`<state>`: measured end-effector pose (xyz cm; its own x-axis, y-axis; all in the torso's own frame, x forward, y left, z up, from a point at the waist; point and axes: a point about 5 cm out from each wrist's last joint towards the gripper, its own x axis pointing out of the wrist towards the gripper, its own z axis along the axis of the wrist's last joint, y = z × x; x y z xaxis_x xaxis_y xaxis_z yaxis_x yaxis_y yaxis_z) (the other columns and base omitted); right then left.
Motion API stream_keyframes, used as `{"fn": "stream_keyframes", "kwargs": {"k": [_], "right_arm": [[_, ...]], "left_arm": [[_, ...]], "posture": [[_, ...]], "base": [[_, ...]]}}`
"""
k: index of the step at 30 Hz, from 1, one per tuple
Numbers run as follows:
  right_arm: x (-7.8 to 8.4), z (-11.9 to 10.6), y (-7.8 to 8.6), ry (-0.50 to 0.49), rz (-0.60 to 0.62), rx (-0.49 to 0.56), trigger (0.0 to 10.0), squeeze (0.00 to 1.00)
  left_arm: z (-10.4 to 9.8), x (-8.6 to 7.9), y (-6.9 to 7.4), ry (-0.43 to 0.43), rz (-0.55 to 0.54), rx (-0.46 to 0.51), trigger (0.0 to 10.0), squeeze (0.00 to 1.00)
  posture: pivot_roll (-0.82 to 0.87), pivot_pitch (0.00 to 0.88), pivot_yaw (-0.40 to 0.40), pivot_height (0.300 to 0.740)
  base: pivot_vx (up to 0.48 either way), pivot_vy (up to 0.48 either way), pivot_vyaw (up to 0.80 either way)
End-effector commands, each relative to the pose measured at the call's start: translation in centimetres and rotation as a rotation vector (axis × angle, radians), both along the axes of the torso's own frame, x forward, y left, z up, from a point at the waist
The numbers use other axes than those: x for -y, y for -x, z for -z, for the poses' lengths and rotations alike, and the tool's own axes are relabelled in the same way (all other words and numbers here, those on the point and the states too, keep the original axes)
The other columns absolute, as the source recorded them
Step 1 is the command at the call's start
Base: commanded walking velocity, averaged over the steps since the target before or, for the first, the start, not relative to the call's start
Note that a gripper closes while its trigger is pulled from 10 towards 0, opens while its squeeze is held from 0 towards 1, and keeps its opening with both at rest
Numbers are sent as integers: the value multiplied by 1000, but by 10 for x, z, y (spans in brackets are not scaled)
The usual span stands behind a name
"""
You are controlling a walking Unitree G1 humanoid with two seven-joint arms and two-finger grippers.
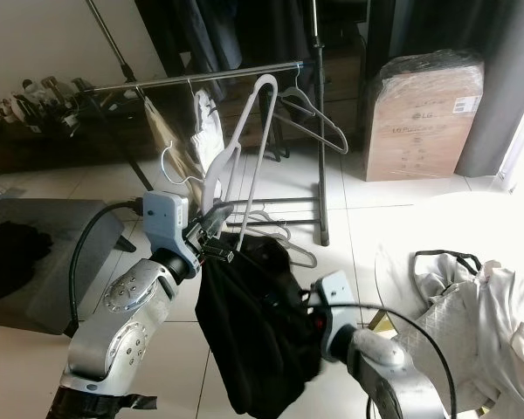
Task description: Hang hanger
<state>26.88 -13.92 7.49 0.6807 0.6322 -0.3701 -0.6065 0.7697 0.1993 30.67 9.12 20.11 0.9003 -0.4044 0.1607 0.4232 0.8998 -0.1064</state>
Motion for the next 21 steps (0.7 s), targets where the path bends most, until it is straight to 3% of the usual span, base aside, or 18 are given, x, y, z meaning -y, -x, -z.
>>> {"fn": "stream_keyframes", "kwargs": {"k": [1, 6, 11, 14, 18, 19, 20, 21], "right_arm": [[-7, -4, 0, 6, -29, 36, 10000, 0], [-6, -17, -10, -42, 42, 123, 10000, 0], [-11, -31, -5, -72, -17, 163, 10000, 0], [-17, -39, 15, -49, -180, 187, 10000, 0], [-12, -33, 29, 67, -280, 159, 10000, 0], [-2, -25, 26, 191, -250, 148, 10000, 0], [-2, -25, 26, 191, -250, 148, 10000, 0], [5, -21, 22, 277, -221, 159, 10000, 4]], "left_arm": [[-4, -2, 2, 6, 2, 19, 0, 0], [-5, -1, 3, 9, 8, 24, 0, 0], [-4, -7, -1, -20, -52, 23, 0, 0], [-4, -16, -9, -26, -166, 9, 0, 0], [-2, -22, -15, -18, -245, -22, 0, 0], [0, -25, -18, -1, -291, -47, 0, 0], [0, -25, -18, -1, -291, -47, 0, 0], [1, -26, -20, 6, -309, -61, 0, 0]], "posture": [[-157, 129, 152, 740], [-154, 127, 154, 740], [-159, 127, 153, 740], [-162, 128, 151, 740], [-169, 129, 150, 740], [-176, 130, 149, 740], [-176, 130, 149, 740], [-176, 130, 149, 740]], "base": [[0, 0, 0], [0, 0, 0], [0, 0, 0], [0, 0, 0], [0, 0, 0], [0, 0, 0], [0, 0, 0], [0, 0, 0]]}}
